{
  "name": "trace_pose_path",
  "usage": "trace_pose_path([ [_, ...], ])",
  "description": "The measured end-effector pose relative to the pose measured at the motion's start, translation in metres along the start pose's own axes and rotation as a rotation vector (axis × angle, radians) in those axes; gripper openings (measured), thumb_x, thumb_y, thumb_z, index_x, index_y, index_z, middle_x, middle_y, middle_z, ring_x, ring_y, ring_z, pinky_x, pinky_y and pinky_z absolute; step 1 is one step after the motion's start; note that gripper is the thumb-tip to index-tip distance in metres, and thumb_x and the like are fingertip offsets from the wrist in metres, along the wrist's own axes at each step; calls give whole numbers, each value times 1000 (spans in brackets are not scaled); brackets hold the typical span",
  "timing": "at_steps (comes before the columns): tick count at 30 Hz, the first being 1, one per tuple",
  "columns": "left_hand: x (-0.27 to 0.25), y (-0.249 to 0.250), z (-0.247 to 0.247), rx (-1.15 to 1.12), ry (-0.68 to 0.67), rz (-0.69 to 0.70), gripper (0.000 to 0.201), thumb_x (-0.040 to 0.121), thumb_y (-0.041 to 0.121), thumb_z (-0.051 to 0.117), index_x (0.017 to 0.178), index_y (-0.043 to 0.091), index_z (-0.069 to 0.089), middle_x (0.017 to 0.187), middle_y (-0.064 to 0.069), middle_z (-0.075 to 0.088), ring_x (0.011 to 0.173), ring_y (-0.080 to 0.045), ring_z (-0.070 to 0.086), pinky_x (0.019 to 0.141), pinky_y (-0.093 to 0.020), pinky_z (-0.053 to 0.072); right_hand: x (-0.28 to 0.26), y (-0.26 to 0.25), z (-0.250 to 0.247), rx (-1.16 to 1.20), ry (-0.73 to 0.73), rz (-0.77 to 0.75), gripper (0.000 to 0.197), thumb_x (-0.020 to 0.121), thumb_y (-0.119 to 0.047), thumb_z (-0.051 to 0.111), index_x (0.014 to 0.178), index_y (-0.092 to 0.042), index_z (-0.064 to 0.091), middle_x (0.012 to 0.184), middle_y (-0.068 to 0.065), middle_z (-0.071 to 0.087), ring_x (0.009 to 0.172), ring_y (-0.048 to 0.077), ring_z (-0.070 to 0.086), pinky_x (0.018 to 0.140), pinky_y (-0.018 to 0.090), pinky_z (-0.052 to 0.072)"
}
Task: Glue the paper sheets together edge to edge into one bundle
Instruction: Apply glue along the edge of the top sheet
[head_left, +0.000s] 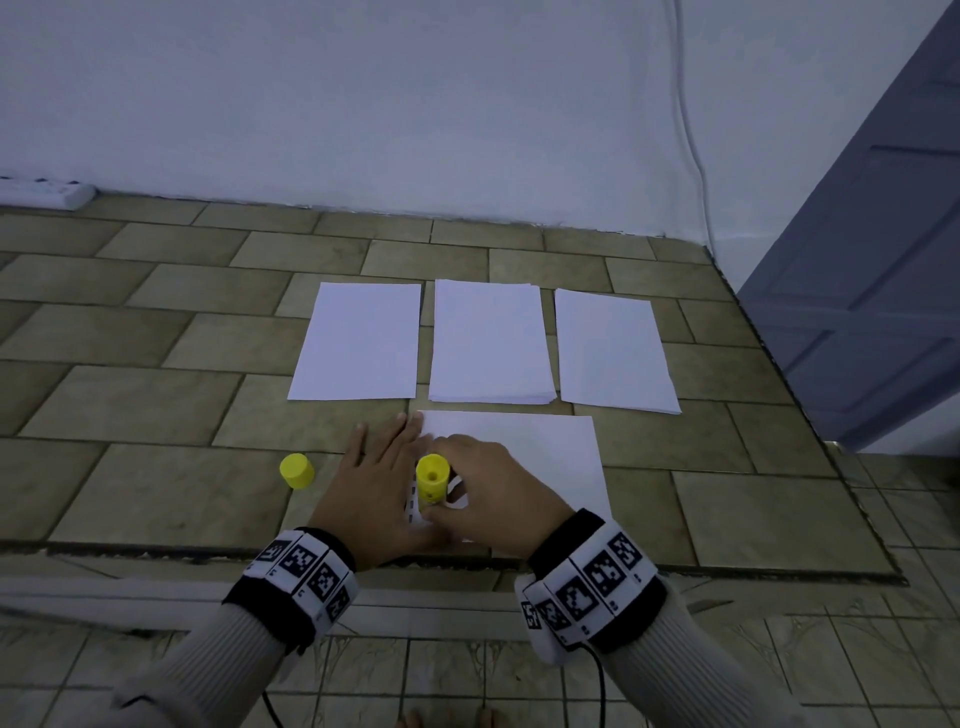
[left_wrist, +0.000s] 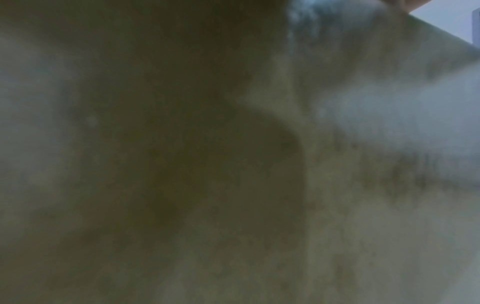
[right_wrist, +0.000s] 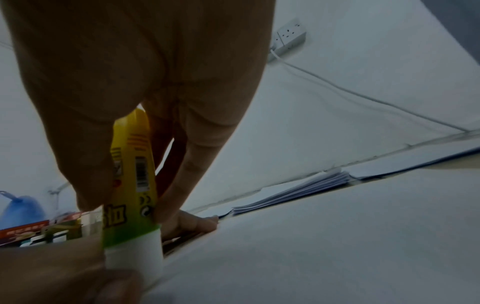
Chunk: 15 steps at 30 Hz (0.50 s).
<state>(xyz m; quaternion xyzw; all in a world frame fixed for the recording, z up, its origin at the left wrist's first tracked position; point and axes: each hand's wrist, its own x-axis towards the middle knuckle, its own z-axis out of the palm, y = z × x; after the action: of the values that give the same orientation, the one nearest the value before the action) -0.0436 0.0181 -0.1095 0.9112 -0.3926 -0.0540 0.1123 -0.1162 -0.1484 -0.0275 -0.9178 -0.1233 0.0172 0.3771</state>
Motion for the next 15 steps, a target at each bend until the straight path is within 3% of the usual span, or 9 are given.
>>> trace_pose_path([
  [4,0,-1,0,8,13,11,115,70,94,9,150,15,35,162,-2,10,149,-17,2,119,-57,4,1,1,3,-23,-10,11,38,82,-18,71,116,-7,57,114,10,61,100,22,56,82,21,35],
  [9,-1,5,-6,28,-7,-39,127,61,101,15,152,14,26,163,0,5,149,-13,-3,120,-51,-3,-10,10,-11,25,-11,17,29,81,-18,72,105,-7,58,103,10,61,91,22,59,82,38,54],
  [15,-1,9,-14,56,-76,-81,132,54,103,11,155,18,13,162,4,-9,148,-10,-13,119,-46,-13,-34,32,-31,83,54,50,23,80,-20,74,97,-10,62,96,4,62,83,12,61,73,30,56],
])
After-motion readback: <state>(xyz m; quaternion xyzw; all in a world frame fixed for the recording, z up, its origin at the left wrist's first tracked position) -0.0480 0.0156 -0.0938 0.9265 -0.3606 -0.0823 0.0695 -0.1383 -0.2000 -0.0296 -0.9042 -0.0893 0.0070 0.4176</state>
